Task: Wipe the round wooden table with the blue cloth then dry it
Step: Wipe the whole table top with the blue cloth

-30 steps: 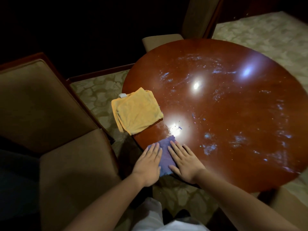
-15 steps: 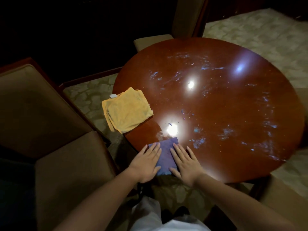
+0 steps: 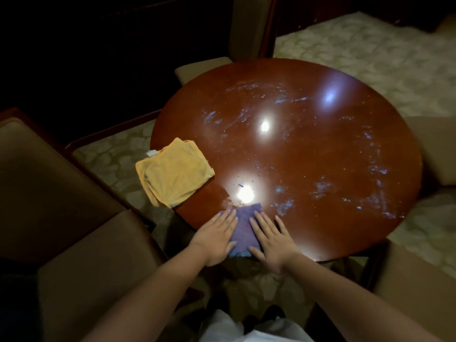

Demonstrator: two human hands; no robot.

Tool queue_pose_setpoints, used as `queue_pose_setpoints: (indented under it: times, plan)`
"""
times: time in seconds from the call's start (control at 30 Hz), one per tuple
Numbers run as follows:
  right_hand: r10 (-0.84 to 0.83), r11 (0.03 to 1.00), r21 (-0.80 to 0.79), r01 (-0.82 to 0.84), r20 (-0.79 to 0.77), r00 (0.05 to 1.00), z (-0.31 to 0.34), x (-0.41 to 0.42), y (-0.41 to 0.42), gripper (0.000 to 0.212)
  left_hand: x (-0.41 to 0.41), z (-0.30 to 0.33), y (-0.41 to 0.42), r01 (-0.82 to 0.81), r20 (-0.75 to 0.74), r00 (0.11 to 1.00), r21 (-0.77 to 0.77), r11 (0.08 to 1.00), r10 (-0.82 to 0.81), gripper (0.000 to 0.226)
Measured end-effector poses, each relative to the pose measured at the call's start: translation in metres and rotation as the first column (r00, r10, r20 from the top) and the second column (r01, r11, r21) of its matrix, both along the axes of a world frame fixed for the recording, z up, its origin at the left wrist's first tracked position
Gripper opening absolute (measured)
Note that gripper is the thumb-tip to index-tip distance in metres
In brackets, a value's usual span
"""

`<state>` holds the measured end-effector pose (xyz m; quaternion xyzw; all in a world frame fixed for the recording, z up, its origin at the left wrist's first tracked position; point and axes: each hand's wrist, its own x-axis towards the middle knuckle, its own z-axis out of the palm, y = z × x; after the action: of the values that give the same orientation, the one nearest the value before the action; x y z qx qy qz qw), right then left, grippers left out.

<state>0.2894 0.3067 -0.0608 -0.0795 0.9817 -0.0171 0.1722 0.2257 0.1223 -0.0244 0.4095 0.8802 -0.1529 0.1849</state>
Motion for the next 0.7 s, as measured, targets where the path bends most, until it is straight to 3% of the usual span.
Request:
queue_pose_setpoints:
  times: [0.13, 0.33, 0.4, 0.43, 0.7]
  plan:
    - [-0.008, 1.000, 0.003, 0.008, 0.005, 1.000, 0.005, -0.011, -0.009, 0.087, -0.019, -0.004, 0.004, 0.016, -0.021, 1.000, -0.010, 1.000, -0.017, 0.066]
    - [-0.200, 0.978, -0.035, 0.203, 0.076, 0.977, -0.003, 0.012, -0.032, 0.075, -0.023, -0.006, -0.002, 0.221, -0.030, 0.975, -0.021, 0.975, -0.222, 0.064]
    - [-0.253, 0.966, -0.040, 0.256, 0.062, 0.965, 0.011, 0.000, -0.032, 0.082, -0.034, -0.006, 0.003, 0.229, -0.050, 0.972, -0.020, 0.973, -0.229, 0.062]
    - [-0.228, 0.973, -0.022, 0.228, -0.014, 0.974, 0.009, -0.006, -0.031, 0.087, -0.041, -0.007, 0.006, 0.220, -0.058, 0.974, -0.012, 0.975, -0.220, 0.062]
    - [-0.286, 0.956, -0.043, 0.289, 0.058, 0.956, 0.012, 0.015, -0.055, 0.086, -0.035, -0.015, -0.013, 0.301, -0.034, 0.954, 0.051, 0.952, -0.299, 0.065]
